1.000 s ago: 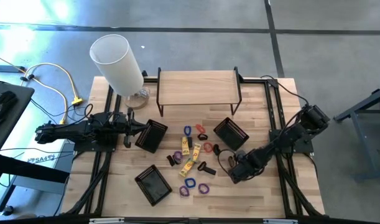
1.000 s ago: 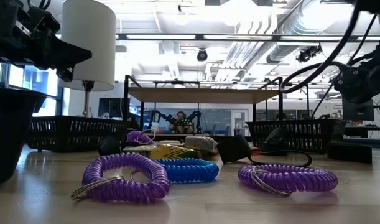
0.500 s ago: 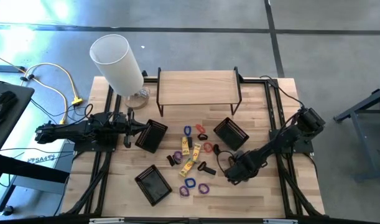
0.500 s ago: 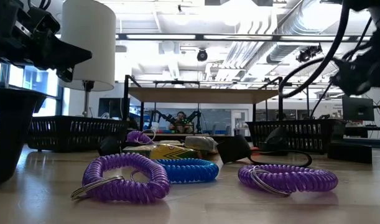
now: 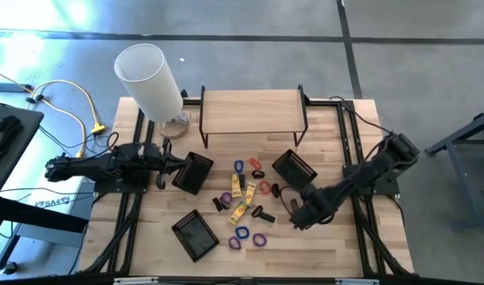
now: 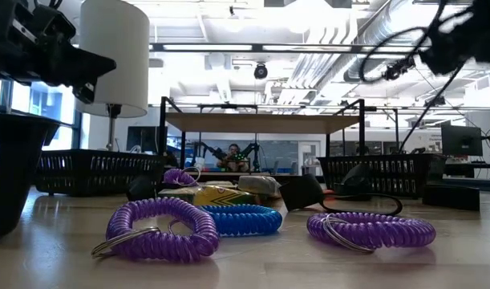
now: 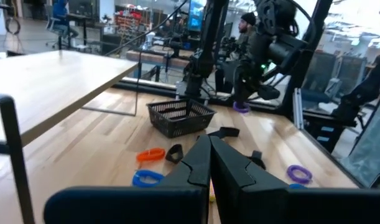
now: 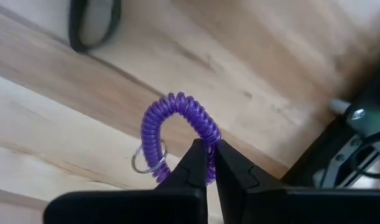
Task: Pick & Place Office Desk Supplies
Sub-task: Put the purple spring keychain into the top right black bin
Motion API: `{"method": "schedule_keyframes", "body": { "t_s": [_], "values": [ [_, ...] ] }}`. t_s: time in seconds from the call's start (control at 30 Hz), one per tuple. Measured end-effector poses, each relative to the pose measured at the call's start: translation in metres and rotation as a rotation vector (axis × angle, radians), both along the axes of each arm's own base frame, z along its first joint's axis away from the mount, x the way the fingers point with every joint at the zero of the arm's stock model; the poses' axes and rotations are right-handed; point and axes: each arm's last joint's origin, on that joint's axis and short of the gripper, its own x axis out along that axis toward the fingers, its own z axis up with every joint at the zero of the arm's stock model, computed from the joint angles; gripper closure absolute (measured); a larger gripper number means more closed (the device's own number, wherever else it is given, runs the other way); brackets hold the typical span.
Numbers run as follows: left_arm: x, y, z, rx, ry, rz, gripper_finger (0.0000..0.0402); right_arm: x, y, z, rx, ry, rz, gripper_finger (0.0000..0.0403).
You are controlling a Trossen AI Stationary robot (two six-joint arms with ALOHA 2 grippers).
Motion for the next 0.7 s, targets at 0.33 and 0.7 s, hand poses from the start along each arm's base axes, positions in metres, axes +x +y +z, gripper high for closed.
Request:
{"method": "schedule_keyframes", "body": {
  "t_s": [0.33, 0.7],
  "values": [
    [-0.001, -0.008, 0.012, -0.031, -0.075, -0.084, 0.0330, -0.006, -0.022, 0.040, -0.269, -0.212, 0.118, 0.0399],
    [0.006, -0.019, 0.022, -0.019, -0.148, -0.118, 0.0257, 0.022, -0.076, 0.057, -0.377, -0.325, 0.363, 0.0399]
  ]
}}
